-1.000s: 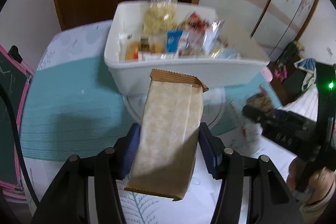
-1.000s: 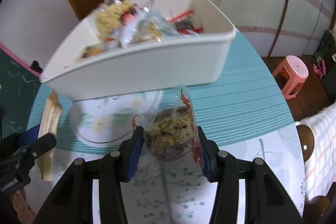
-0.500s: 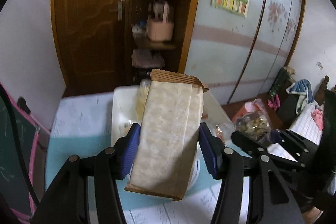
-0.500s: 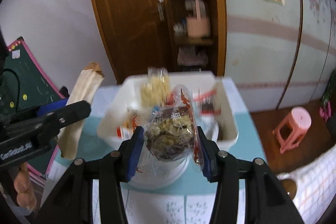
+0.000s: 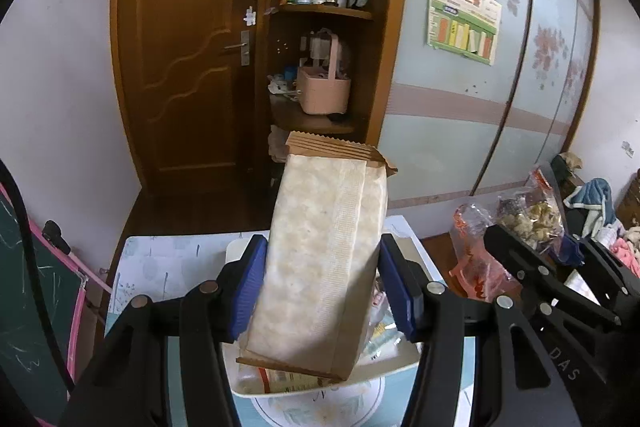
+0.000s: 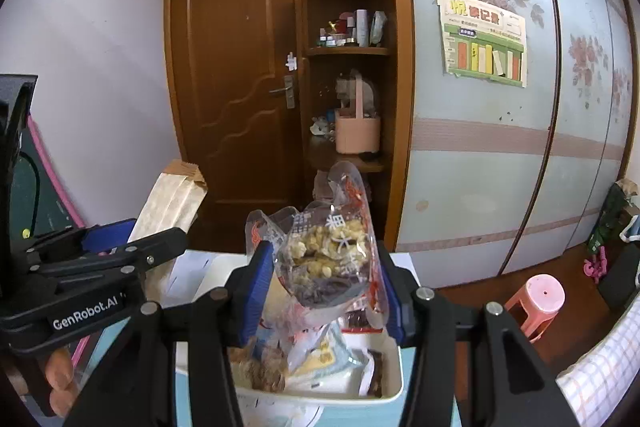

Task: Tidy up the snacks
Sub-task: 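Lift bread bag and nut bag over the white bin and release both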

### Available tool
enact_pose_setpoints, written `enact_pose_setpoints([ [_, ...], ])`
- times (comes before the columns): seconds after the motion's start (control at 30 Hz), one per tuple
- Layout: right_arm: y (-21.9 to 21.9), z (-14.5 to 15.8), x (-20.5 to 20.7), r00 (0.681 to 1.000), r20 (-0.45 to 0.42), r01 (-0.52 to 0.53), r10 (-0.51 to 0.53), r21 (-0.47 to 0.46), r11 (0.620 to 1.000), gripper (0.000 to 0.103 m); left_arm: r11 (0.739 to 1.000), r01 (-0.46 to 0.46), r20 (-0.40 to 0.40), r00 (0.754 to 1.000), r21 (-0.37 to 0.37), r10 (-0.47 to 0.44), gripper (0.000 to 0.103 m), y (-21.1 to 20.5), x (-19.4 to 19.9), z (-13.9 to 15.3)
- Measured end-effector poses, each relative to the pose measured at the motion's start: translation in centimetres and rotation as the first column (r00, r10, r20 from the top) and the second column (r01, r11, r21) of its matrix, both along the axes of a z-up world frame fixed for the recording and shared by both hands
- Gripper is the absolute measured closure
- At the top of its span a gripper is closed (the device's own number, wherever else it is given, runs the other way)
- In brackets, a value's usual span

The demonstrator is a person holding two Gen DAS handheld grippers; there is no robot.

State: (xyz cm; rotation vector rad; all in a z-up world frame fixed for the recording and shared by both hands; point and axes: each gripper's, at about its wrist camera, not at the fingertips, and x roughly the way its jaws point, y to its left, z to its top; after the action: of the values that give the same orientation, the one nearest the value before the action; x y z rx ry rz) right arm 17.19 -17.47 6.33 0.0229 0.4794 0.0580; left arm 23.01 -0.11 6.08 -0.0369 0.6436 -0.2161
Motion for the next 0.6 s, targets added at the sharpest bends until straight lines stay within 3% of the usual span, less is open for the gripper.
enact_pose_setpoints([
  [0.23, -0.3, -2.1, 2.7, 0.997, -0.074, 0.009, -0.01, -0.017, 1.0, 0.053, 0.999, -0.034, -0.088, 0.995, 0.04, 0.037, 0.049, -0.9, 3.7, -3.7],
  [0.43, -0.9, -6.0, 4.7, 0.982, -0.189, -0.003, 0.0, -0.018, 1.0, 0.053, 0.995, -0.064, -0.186, 0.979, 0.081, 0.079, 0.047, -0.7, 5.7, -7.6],
  [0.47, -1.0, -6.7, 4.9, 0.977, -0.213, -0.011, 0.006, -0.021, 1.0, 0.051, 0.994, -0.066, -0.21, 0.974, 0.085, 0.082, 0.04, -0.6, 6.0, -8.3],
  [0.5, -0.9, -7.3, 5.1, 0.971, -0.239, -0.019, 0.013, -0.026, 0.999, 0.048, 0.993, -0.068, -0.238, 0.967, 0.091, 0.088, 0.022, -0.5, 6.2, -9.2],
  [0.53, -0.9, -8.0, 5.3, 0.965, -0.264, -0.023, 0.013, -0.034, 0.999, 0.042, 0.992, -0.077, -0.268, 0.958, 0.099, 0.101, 0.013, -0.3, 6.5, -10.1],
  [0.57, -0.9, -8.5, 5.3, 0.96, -0.28, -0.025, 0.012, -0.04, 0.999, 0.036, 0.991, -0.087, -0.275, 0.955, 0.1, 0.111, 0.007, 0.1, 6.2, -10.6],
  [0.6, -0.8, -9.0, 5.2, 0.957, -0.291, -0.029, 0.016, -0.043, 0.999, 0.034, 0.99, -0.097, -0.279, 0.953, 0.099, 0.121, 0.007, 0.4, 6.2, -11.0],
])
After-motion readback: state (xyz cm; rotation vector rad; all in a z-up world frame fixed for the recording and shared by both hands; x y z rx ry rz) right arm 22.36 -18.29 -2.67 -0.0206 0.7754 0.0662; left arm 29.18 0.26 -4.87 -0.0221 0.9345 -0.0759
